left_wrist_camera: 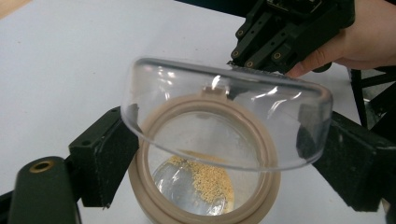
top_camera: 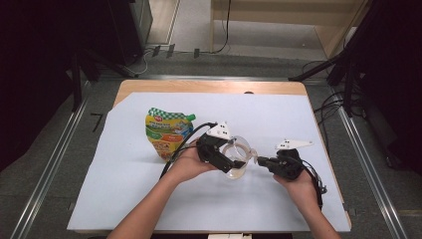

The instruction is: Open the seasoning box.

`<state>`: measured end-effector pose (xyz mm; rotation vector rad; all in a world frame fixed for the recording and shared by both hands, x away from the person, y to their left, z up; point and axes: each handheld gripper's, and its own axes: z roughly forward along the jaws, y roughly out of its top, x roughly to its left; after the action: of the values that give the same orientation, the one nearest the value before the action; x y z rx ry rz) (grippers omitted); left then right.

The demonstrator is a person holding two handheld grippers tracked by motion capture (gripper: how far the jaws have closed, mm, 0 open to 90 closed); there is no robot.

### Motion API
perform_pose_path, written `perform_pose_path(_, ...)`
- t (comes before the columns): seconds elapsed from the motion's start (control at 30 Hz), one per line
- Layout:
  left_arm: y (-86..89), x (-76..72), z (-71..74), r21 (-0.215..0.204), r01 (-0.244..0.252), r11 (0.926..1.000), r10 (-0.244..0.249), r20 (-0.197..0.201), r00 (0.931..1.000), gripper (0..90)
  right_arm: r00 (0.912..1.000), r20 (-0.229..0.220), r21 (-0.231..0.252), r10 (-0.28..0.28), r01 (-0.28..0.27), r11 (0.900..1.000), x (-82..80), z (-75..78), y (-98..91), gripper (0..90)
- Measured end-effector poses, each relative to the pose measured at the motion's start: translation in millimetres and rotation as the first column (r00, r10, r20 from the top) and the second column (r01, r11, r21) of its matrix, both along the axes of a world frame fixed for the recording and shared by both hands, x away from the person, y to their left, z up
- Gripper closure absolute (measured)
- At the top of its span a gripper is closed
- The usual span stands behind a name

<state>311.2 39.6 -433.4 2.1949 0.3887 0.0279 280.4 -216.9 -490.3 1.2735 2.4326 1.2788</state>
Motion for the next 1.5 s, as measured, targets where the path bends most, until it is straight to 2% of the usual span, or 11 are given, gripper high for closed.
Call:
perform_pose_path(0.07, 0.1, 0.2, 1.4, 0.004, -0.005, 1.0, 0.005, -0.014, 0.9999, 14.3, 1.0, 0.001, -0.001, 0.0, 0.0, 1.0, -0.1, 0.0, 0.1, 90.0)
perform_pose_path(0.2, -1.0, -2.6, 6.6, -0.008, -0.005, 1.0, 0.004, -0.007, 1.0, 18.5, 1.0, 0.005, -0.001, 0.004, -0.004, 1.0, -0.2, -0.1, 0.1, 90.0)
perform_pose_path(0.33, -2.8, -4.8, 11.7, -0.032, 0.003, 0.9995, -0.004, -0.022, 0.9997, 27.9, 0.9999, 0.011, -0.008, 0.007, -0.007, 0.9999, -0.6, 0.0, 0.3, 90.0)
perform_pose_path(0.43, -3.3, -6.7, 14.1, -0.034, 0.023, 0.9992, -0.025, -0.048, 0.9986, 38.6, 0.9999, 0.013, -0.006, 0.007, -0.007, 1.0, -0.4, -0.3, 0.2, 90.0)
perform_pose_path(0.57, -3.7, -11.7, 19.5, -0.036, 0.049, 0.9981, -0.051, -0.041, 0.9979, 63.7, 0.9999, 0.009, -0.007, 0.009, -0.009, 0.9999, -0.2, -0.4, 0.3, 90.0)
perform_pose_path(0.73, -7.2, -11.7, 22.7, -0.033, 0.085, 0.9958, -0.088, -0.096, 0.9915, 77.9, 0.9999, 0.012, -0.016, 0.012, -0.011, 0.9998, -0.7, -1.0, 1.2, 90.0)
perform_pose_path(0.8, -10.1, -11.7, 22.9, -0.029, 0.094, 0.9952, -0.096, -0.123, 0.9877, 80.1, 0.9999, 0.009, -0.012, 0.012, -0.011, 0.9999, -0.7, -1.4, 0.9, 90.0)
perform_pose_path(0.87, -12.7, -11.5, 24.4, -0.032, 0.09, 0.9954, -0.094, -0.133, 0.9866, 81.5, 0.9999, 0.006, -0.01, 0.011, -0.011, 0.9999, -0.7, -1.5, 0.7, 90.0)
perform_pose_path(1.03, -20.8, -9.7, 27.6, -0.03, 0.088, 0.9957, -0.091, -0.127, 0.9876, 79.7, 0.9999, 0.007, -0.011, 0.011, -0.011, 0.9999, -0.9, -1.4, 0.6, 90.0)
perform_pose_path(1.27, -31.2, -5.5, 28.3, -0.039, 0.072, 0.9967, -0.077, -0.157, 0.9845, 77.6, 1.0, 0.002, -0.011, 0.006, -0.006, 0.9999, -1.5, -1.0, 0.4, 90.0)
perform_pose_path(1.5, -40.3, -4.3, 29.9, -0.02, 0.078, 0.9968, -0.08, -0.162, 0.9835, 74.2, 1.0, 0.006, 0.001, 0.003, -0.003, 1.0, -2.8, 0.2, -0.1, 90.0)
